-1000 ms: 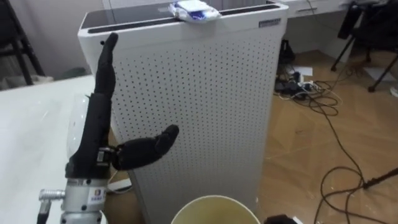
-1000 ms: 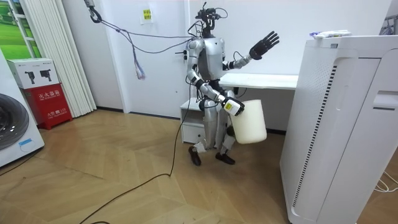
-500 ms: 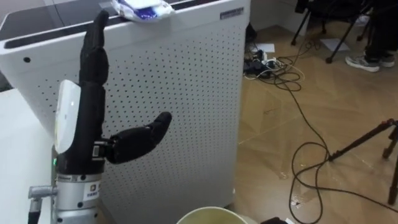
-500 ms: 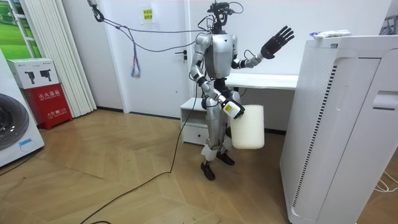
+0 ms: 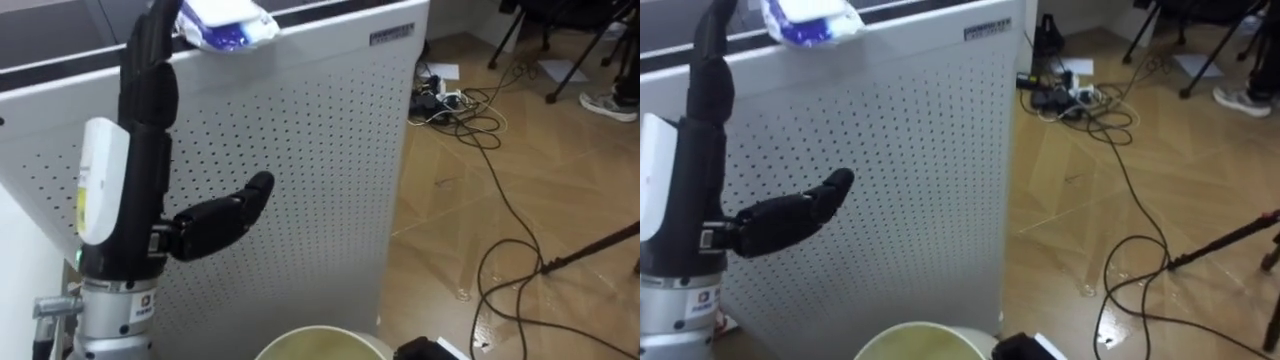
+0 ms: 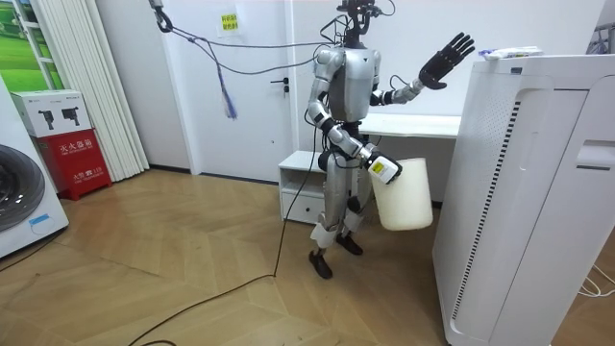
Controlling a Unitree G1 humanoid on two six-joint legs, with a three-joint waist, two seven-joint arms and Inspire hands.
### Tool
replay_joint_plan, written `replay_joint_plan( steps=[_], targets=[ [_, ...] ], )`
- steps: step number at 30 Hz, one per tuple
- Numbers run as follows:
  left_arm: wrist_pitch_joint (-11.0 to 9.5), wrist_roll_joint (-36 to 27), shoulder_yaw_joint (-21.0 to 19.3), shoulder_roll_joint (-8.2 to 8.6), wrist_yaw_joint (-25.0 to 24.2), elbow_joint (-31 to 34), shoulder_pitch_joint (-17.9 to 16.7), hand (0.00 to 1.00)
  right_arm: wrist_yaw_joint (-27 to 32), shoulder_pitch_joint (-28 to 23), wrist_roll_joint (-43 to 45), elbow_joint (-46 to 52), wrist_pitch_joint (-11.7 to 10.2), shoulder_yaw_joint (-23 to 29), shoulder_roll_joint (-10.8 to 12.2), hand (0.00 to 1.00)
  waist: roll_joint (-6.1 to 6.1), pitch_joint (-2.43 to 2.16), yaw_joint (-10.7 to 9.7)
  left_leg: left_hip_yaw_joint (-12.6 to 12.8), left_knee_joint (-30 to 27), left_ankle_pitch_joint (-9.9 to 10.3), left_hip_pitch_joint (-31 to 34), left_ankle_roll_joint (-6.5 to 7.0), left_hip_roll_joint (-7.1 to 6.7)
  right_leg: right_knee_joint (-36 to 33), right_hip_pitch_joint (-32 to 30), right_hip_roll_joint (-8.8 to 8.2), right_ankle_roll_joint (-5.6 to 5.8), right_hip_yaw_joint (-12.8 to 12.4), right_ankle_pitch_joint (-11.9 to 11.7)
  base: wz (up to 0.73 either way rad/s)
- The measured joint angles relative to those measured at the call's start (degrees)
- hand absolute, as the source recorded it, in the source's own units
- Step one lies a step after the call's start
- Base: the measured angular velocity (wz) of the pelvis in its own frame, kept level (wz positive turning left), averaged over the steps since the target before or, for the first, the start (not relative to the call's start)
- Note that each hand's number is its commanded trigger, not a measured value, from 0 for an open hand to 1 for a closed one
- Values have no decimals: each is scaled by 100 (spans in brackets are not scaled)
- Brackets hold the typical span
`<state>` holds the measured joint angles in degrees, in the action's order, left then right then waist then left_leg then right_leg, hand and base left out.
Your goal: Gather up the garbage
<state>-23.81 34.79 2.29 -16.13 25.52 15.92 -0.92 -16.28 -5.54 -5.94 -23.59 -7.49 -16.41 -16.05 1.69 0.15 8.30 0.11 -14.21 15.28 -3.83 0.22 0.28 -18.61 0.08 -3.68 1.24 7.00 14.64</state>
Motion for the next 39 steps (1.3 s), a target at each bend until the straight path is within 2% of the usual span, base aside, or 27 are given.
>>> replay_joint_plan(
  steps=[2, 3, 4, 5, 6, 8, 9, 10, 11, 12, 15, 18, 19, 22, 26, 28, 35, 39],
  targets=[
    [14, 342, -26, -26, 35, -2, 83, 0, 9, 10, 2, 26, -16, 0, -14, 100, 67, 22, 6, -68, 135, -24, -140, 6, 83, -193, -83, 47, -12, 43, 23, 0],
    [21, 449, -42, -42, 38, -8, 134, 0, 25, -26, 10, 53, -19, -3, -6, 100, 145, 16, 23, -87, 186, -25, -179, 2, 174, -114, -296, 226, -145, -7, 21, 6],
    [44, 534, -87, -33, 59, -23, 201, 0, 31, -34, 25, 109, -15, -26, -18, 100, 227, 47, 29, -106, 169, 12, -172, -56, 269, 113, -608, 400, -293, -61, -384, 14],
    [59, 557, -90, -27, 59, -22, 200, 0, 28, -49, 33, 117, -13, -30, -25, 100, 261, 48, -6, -115, 159, 17, -188, -93, 302, 185, -654, 421, -356, 60, -564, 9],
    [43, 624, -144, -47, 59, -4, 202, 0, 10, -63, 125, 126, -11, -36, 1, 100, 282, 17, 7, -57, 121, -24, -186, -170, 303, 185, -566, 408, -436, 160, -642, 0],
    [46, 656, -283, -52, 64, -2, 259, 0, 0, -41, 154, 134, -10, -34, 4, 100, 266, 40, 10, -58, 145, -88, -133, -283, 306, 306, -425, 399, -434, -86, -644, 2],
    [65, 679, -329, -60, 90, -2, 324, 0, 1, -41, 153, 134, 0, -32, -21, 100, 282, 40, -18, -75, 305, -162, -29, -373, 313, 321, -394, 401, -414, -317, -655, 21],
    [104, 739, -334, -82, 148, 0, 405, 0, 4, -41, 153, 133, 26, -30, -44, 100, 282, 40, -5, -75, 441, -308, 134, -299, 307, 337, -372, 400, -388, -458, -668, 15],
    [109, 756, -345, -100, 182, 0, 411, 0, 4, -42, 153, 133, 39, -41, -51, 100, 262, 50, 4, -58, 436, -366, 127, -212, 306, 362, -341, 398, -364, -492, -680, -3],
    [137, 772, -367, -130, 242, 1, 410, 0, -19, -57, 154, 141, 54, -53, -46, 100, 250, 43, 35, -41, 449, -397, 28, -195, 295, 464, -271, 404, -316, -508, -708, -13],
    [258, 768, -490, -228, 309, -1, 409, 0, -115, -60, 158, 142, 86, -50, -18, 100, 247, 59, 65, -39, 478, -408, -56, -176, 192, 725, -98, 400, -216, -513, -774, -9],
    [341, 769, -538, -421, 307, -9, 422, 0, -234, -61, 187, 144, 137, -53, 19, 100, 258, 61, 45, -37, 487, -413, -103, -163, 159, 792, -23, 380, -183, -524, -796, 2],
    [418, 780, -549, -539, 306, -20, 422, 0, -288, -61, 187, 143, 145, -52, 15, 100, 265, 65, 19, -33, 486, -415, -117, -159, 155, 798, 3, 380, -178, -518, -799, 9],
    [599, 904, -567, -710, 309, -19, 423, 0, -354, -51, 211, 144, 224, -52, 8, 100, 310, 64, -10, -35, 490, -409, -146, -147, 153, 796, 29, 381, -175, -517, -801, 2],
    [653, 992, -569, -762, 330, -42, 423, 0, -353, -39, 222, 144, 264, -52, -28, 100, 419, 81, -32, -35, 512, -429, -174, -112, 146, 783, 44, 378, -173, -517, -802, 0],
    [705, 992, -570, -762, 377, -42, 423, 0, -343, -39, 239, 144, 267, -52, -75, 100, 457, 75, -34, -37, 512, -431, -172, -108, 147, 782, 43, 380, -173, -515, -801, 0],
    [881, 1279, -579, -762, 384, -42, 423, 0, -319, -22, 438, 144, 275, -46, -123, 100, 441, 72, -28, -35, 509, -433, -156, -107, 137, 788, 24, 367, -167, -516, -797, 0],
    [1023, 1313, -578, -798, 312, -41, 423, 0, -321, -11, 452, 144, 376, -46, -131, 100, 434, 70, -72, -36, 507, -433, -145, -107, 134, 788, 27, 362, -163, -508, -794, 1]
  ],
)
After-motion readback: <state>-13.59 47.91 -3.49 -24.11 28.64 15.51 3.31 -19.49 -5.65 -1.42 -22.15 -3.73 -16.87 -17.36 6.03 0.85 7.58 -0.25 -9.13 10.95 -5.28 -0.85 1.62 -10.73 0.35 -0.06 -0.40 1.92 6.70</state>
